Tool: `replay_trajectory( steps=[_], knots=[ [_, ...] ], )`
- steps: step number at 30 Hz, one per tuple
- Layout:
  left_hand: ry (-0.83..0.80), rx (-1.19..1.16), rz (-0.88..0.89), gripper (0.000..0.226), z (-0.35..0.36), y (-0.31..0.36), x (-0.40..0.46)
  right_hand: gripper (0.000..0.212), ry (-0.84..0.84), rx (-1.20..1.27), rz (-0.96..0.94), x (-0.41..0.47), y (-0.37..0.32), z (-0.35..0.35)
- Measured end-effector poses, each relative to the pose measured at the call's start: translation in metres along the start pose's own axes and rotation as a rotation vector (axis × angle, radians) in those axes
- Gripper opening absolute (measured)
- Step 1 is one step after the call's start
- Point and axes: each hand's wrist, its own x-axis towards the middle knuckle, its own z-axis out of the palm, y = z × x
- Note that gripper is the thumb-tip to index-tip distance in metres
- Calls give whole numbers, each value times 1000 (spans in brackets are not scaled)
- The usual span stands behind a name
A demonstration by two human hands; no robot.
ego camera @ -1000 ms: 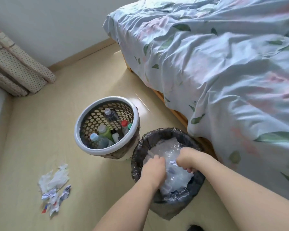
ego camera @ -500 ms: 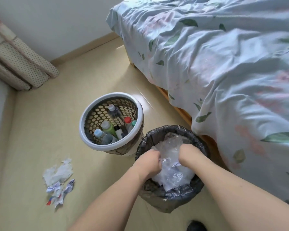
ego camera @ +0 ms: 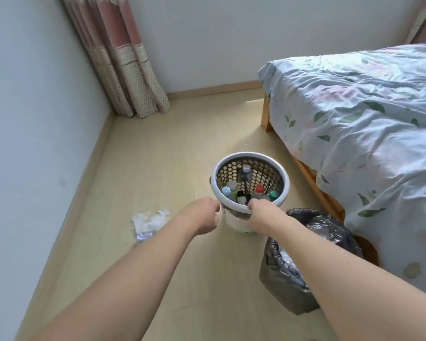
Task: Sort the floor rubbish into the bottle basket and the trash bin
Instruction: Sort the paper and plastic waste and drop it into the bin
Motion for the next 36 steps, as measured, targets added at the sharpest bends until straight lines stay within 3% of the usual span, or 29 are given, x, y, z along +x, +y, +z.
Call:
replay_trajectory(
  steps=[7, 15, 19, 22, 24, 26, 28, 32, 34, 36],
  knots=[
    [-125, -4, -220, 33, 21, -177, -42, 44, -116, -34, -164, 39, -129, 74],
    [-186, -300, -505, 14, 156, -323, -27, 47, -252, -79, -175, 155, -190, 198],
    [-170, -652, -736, 18, 231, -344, -10, 42, -248, -136, -196, 198, -199, 260],
    [-96, -792, -866, 55, 272, -344, 14, 50, -231, -94, -224, 228, -208, 299],
    [-23, -812, -961, 66, 289, -338, 27, 58, -240, -36, -234, 242, -212, 319],
    [16, -782, -983, 55, 302, -334, 35, 59, -269, -42, -234, 254, -213, 339],
    [44, -808, -962, 34, 315, -334, 35, 43, -277, -149, -248, 260, -211, 355],
    [17, -1161, -915, 13, 312, -342, 20, 17, -303, -189, -171, 257, -207, 367],
    [-142, -1286, -978, 9, 301, -351, 12, 18, -350, -168, -152, 251, -205, 364],
    [-335, -1185, -1000, 11, 286, -360, -1, 25, -401, -139, -117, 241, -200, 354]
  ],
)
